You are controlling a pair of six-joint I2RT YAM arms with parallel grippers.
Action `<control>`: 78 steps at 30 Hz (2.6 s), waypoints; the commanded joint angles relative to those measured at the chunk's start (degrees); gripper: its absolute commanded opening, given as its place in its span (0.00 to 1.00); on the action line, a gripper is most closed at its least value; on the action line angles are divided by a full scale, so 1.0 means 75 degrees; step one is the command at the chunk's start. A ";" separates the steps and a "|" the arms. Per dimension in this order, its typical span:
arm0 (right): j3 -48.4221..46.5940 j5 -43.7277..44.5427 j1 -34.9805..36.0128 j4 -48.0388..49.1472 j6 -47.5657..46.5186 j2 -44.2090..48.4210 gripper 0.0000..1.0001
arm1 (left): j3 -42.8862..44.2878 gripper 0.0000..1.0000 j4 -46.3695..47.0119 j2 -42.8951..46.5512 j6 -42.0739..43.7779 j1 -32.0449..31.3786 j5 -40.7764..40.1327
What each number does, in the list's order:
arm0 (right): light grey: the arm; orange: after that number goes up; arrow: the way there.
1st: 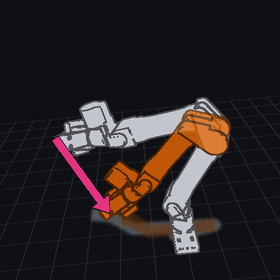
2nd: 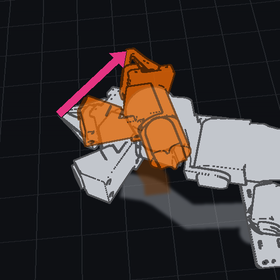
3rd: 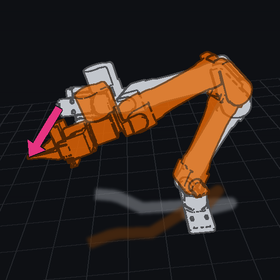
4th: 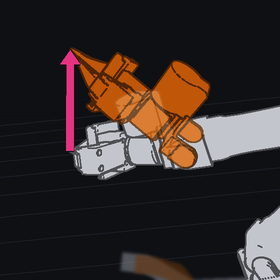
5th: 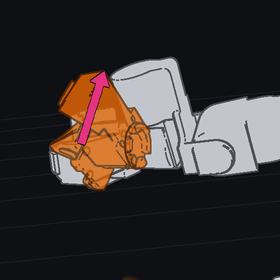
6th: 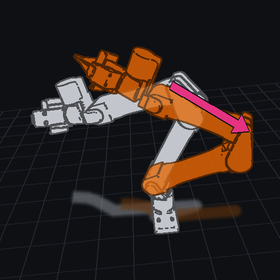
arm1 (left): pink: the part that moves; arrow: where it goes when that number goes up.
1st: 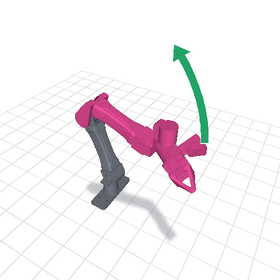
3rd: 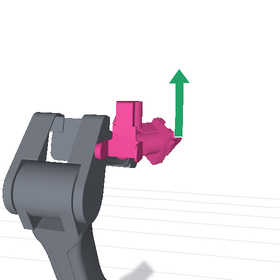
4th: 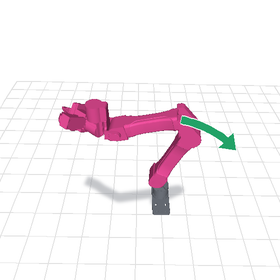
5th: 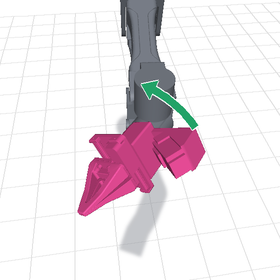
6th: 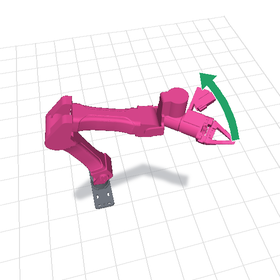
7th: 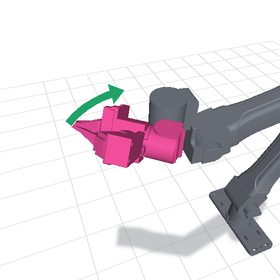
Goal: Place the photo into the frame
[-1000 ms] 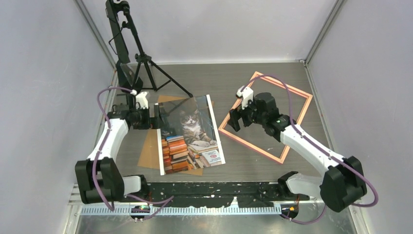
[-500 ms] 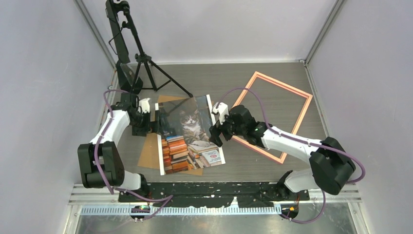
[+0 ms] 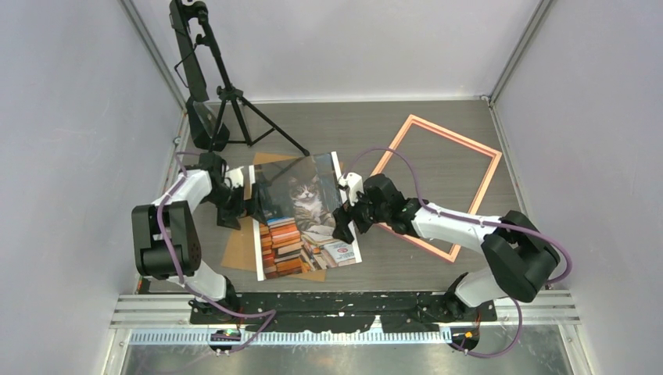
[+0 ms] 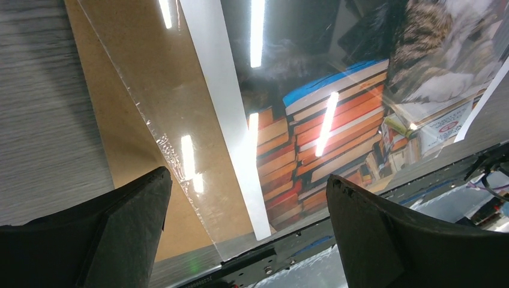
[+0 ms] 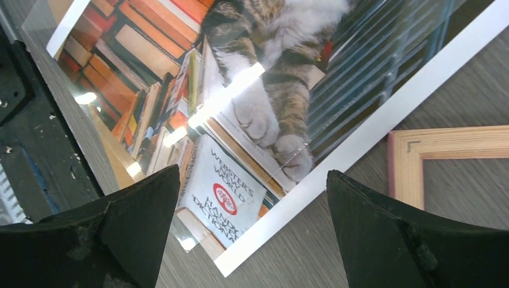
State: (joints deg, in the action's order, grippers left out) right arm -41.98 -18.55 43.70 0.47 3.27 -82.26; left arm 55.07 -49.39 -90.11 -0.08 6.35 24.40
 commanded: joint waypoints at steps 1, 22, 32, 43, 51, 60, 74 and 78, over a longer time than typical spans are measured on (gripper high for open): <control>-0.0002 -0.0524 0.0009 0.0543 0.0528 -0.0317 0.99 | 0.0275 0.99 -0.0107 -0.0209 -0.0156 0.0056 0.0391; -0.0221 -0.1251 -0.0281 0.1181 0.1344 -0.1621 0.92 | 0.0254 0.99 -0.0196 -0.0056 -0.0045 0.0307 0.0255; -0.0280 -0.1503 -0.0560 0.1265 0.1783 -0.1864 0.92 | 0.0335 0.99 -0.0230 -0.0532 -0.0179 0.0314 0.0270; -0.0289 -0.2342 -0.0959 0.1876 0.2494 -0.2420 0.90 | 0.0284 0.99 0.0077 -0.1288 -0.0303 0.0314 0.1157; -0.0088 -0.2905 -0.1364 0.2500 0.3035 -0.2287 0.85 | 0.0139 0.99 0.0234 -0.1216 -0.0318 0.0302 0.1402; 0.0195 -0.3625 -0.1543 0.3496 0.3552 -0.1886 0.82 | 0.0040 0.99 0.0418 -0.1024 -0.0354 0.0124 0.1383; 0.0446 -0.4320 -0.1741 0.4562 0.4238 -0.1649 0.72 | -0.0025 0.99 0.0519 -0.0955 -0.0382 0.0069 0.1308; 0.0471 -0.4445 -0.1769 0.4845 0.4482 -0.1708 0.68 | -0.0038 0.99 0.0531 -0.0947 -0.0365 0.0051 0.1305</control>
State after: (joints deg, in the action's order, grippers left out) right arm -38.39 -47.42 29.58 29.85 34.04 -96.95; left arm 56.64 -50.57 -96.84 -2.85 8.49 31.00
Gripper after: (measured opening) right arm 0.698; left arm 0.990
